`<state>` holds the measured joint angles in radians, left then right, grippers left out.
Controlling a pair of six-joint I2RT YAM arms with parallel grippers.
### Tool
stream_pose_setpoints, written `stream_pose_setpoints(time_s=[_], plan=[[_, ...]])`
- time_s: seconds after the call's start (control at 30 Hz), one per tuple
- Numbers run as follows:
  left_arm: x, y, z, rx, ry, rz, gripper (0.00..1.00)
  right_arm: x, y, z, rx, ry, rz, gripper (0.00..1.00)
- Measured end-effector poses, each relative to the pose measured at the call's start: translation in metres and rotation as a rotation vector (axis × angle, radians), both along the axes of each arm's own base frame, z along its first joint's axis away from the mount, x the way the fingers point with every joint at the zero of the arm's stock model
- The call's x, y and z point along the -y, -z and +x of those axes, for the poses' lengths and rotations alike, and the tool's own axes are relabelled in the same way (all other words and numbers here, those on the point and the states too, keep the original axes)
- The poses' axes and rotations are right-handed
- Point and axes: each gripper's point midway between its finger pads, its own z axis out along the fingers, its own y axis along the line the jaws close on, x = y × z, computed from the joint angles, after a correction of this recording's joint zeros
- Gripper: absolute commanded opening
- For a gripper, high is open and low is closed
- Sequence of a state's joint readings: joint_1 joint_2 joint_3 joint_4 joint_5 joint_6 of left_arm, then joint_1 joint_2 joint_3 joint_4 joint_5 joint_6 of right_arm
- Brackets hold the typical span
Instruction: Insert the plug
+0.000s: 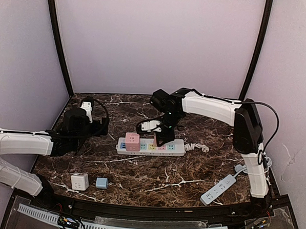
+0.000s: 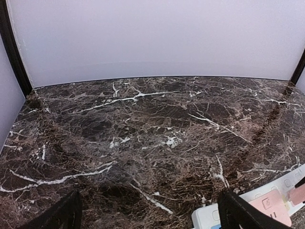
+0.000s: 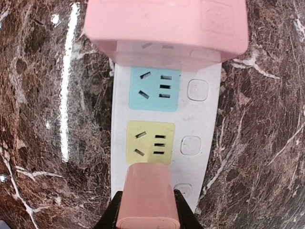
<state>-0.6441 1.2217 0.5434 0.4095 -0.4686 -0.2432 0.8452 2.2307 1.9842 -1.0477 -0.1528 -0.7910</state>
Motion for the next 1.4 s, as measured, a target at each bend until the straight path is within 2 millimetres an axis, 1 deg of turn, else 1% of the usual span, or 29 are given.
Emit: stream_pose_setpoints(time_s=[0.1, 0.23, 0.33, 0.43, 0.53, 0.63, 1.0, 1.4], plan=[[-0.014, 0.008, 0.002, -0.016, -0.022, -0.001, 0.99, 0.004, 0.004, -0.004, -0.001, -0.027, -0.034, 0.0], [-0.02, 0.011, 0.004, -0.025, -0.03, -0.008, 0.99, -0.003, -0.003, -0.007, 0.03, -0.062, -0.038, 0.0], [-0.019, 0.011, 0.004, -0.024, -0.023, -0.015, 0.99, -0.01, -0.009, -0.01, 0.049, -0.083, -0.031, 0.0], [-0.019, 0.011, 0.004, -0.026, -0.02, -0.017, 0.99, -0.014, -0.009, -0.012, 0.057, -0.098, -0.03, 0.0], [-0.019, 0.012, 0.004, -0.027, -0.02, -0.017, 0.99, -0.016, 0.0, -0.012, 0.054, -0.107, -0.043, 0.0], [-0.02, 0.012, 0.002, -0.025, -0.021, -0.018, 0.98, -0.018, 0.009, -0.008, 0.063, -0.107, -0.053, 0.0], [-0.02, 0.01, 0.002, -0.016, -0.018, -0.029, 0.98, -0.02, 0.009, 0.006, 0.132, -0.109, -0.068, 0.0], [-0.02, 0.01, 0.002, -0.013, -0.017, -0.033, 0.97, -0.02, 0.012, 0.003, 0.111, -0.094, -0.086, 0.0]])
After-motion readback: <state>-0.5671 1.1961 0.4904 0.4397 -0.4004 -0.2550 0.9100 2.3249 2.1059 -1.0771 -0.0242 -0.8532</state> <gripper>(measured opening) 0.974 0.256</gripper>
